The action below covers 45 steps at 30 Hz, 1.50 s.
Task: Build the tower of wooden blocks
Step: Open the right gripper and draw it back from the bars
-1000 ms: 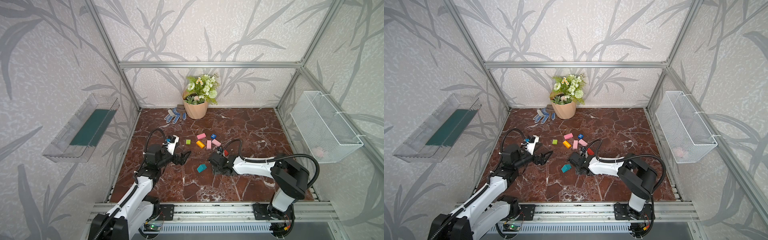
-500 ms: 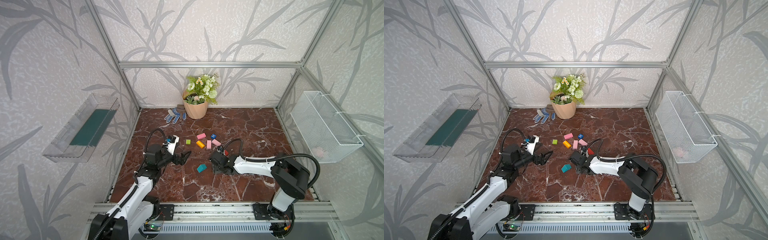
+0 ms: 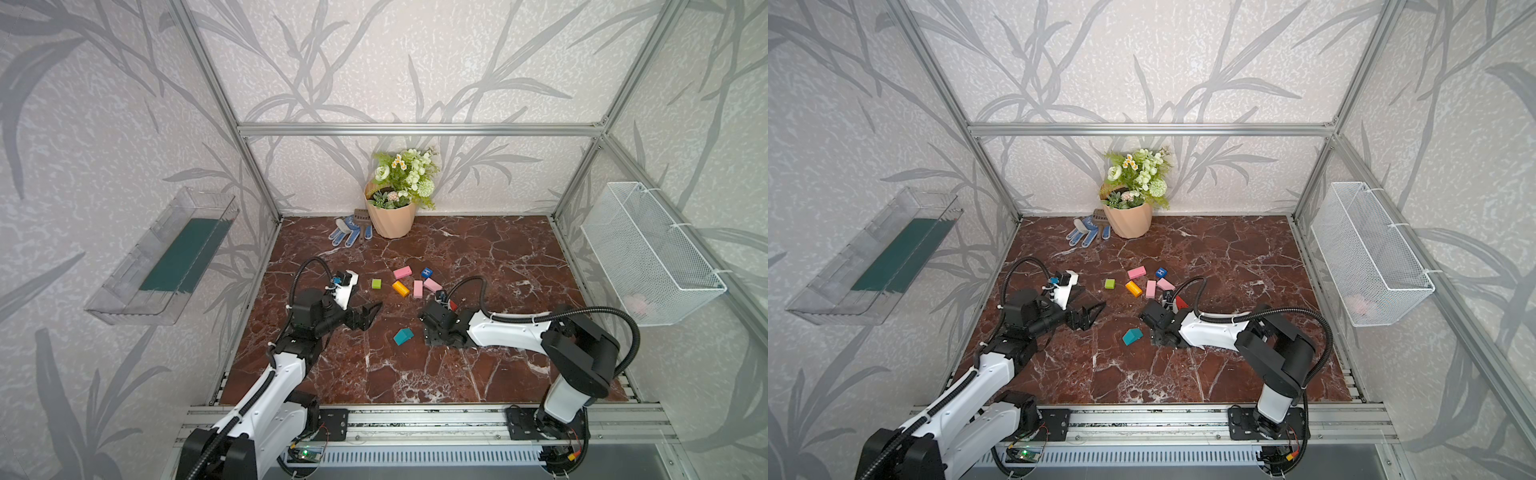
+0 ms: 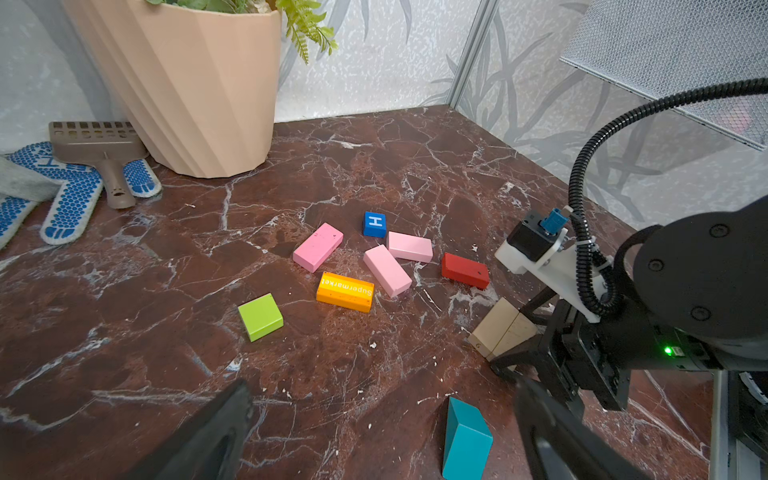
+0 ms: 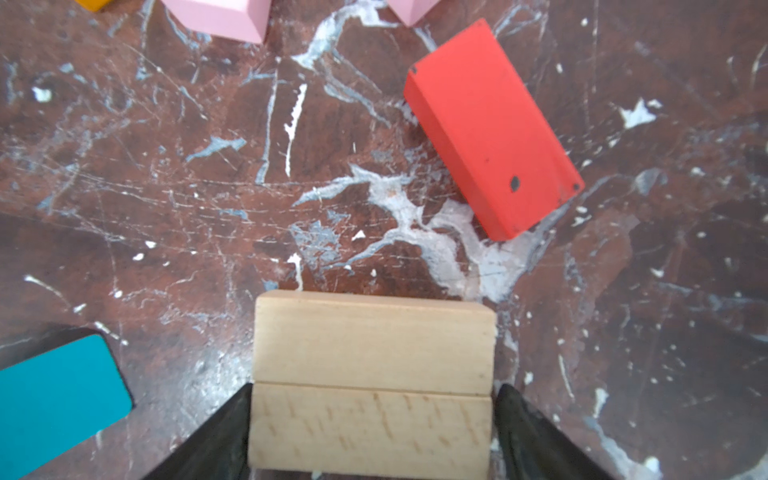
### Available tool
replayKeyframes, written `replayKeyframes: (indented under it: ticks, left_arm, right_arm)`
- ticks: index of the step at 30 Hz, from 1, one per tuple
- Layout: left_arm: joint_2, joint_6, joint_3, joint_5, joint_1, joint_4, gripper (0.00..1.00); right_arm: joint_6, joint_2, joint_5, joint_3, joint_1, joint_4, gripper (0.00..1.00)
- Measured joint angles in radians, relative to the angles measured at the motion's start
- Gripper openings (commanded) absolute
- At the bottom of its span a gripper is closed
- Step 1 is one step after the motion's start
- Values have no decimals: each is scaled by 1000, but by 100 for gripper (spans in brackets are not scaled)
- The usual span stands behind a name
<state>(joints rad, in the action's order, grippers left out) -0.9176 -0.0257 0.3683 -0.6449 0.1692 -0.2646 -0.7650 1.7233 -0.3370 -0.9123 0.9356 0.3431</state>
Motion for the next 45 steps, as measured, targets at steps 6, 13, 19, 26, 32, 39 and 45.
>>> replayKeyframes:
  ticks: [6,13,19,26,32,39,45]
  left_arm:
    - [0,0,0,0,0,0,99]
    - [0,0,0,0,0,0,99]
    - [0,0,0,0,0,-1,99]
    - [0,0,0,0,0,-1,99]
    - [2,0,-4,0,0,-2,99]
    - [27,0,-17,1,1,-2,99]
    - [39,0,-18,5,1,-6,99]
  right_arm:
    - [18,-3,-3,-3,-2,6,92]
    - [56,-71,13,5,-2,95,98]
    - [67,-191,17,9,-2,124,99]
    - [83,-213,51,52,-3,114,87]
    - [87,-213,57,136,-4,104,71]
    - [125,-165,95,154,-55,26,62]
    - [151,-135,113,140,-63,-34,62]
